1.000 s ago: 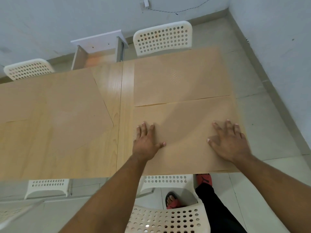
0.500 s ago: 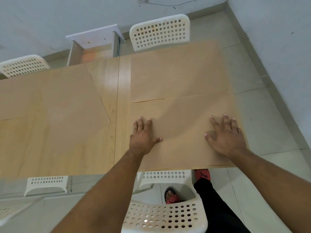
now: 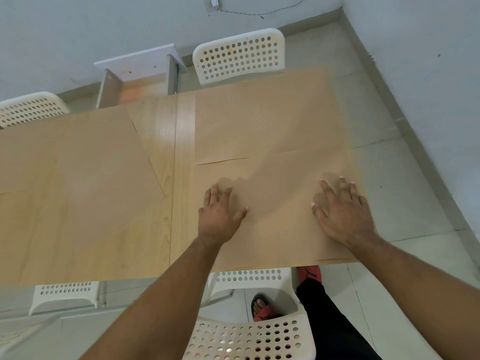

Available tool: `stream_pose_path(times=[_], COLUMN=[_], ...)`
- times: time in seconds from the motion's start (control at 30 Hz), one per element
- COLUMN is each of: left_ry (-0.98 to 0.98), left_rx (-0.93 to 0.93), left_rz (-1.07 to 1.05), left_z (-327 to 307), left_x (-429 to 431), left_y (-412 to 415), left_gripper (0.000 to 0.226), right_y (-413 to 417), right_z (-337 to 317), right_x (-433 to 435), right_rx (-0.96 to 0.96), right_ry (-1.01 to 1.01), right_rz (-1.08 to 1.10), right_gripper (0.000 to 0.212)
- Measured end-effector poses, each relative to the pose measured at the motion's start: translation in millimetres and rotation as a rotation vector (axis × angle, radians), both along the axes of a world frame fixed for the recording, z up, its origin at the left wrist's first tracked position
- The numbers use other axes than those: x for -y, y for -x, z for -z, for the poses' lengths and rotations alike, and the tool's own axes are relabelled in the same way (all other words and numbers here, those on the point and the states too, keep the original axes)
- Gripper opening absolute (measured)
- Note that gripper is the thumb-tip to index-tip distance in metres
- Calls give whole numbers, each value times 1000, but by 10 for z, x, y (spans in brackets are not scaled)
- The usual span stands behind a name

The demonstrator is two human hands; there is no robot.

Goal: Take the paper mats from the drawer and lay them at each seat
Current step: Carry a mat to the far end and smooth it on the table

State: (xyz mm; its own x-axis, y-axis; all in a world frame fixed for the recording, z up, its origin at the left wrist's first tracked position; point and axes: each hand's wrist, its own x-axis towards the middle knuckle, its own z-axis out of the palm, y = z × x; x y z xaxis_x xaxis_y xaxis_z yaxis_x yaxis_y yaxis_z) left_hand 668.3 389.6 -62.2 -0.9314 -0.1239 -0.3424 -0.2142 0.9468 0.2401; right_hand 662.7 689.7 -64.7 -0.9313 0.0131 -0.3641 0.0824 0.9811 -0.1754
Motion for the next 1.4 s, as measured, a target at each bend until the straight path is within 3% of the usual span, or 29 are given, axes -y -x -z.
stream_pose_path(times=[0.2, 0.47, 1.1, 1.4], left_ry=[-92, -76, 73, 64], left_rx=[-139, -95, -140, -121], left_rz=[133, 250, 221, 200], left_z=[-43, 217, 553, 541], left_x=[-784, -1649, -1784, -1809], left_y=[329, 630, 470, 466], left_gripper=[58, 60, 63, 62], right_y=[367, 732, 888, -33], right_z=[-13, 245, 450, 463], right_x=[-129, -186, -260, -355], right_rx=[-77, -64, -140, -213], right_ry=[49, 34, 14, 66], right_rz=[23, -70, -196, -174], right_gripper=[67, 69, 68, 65])
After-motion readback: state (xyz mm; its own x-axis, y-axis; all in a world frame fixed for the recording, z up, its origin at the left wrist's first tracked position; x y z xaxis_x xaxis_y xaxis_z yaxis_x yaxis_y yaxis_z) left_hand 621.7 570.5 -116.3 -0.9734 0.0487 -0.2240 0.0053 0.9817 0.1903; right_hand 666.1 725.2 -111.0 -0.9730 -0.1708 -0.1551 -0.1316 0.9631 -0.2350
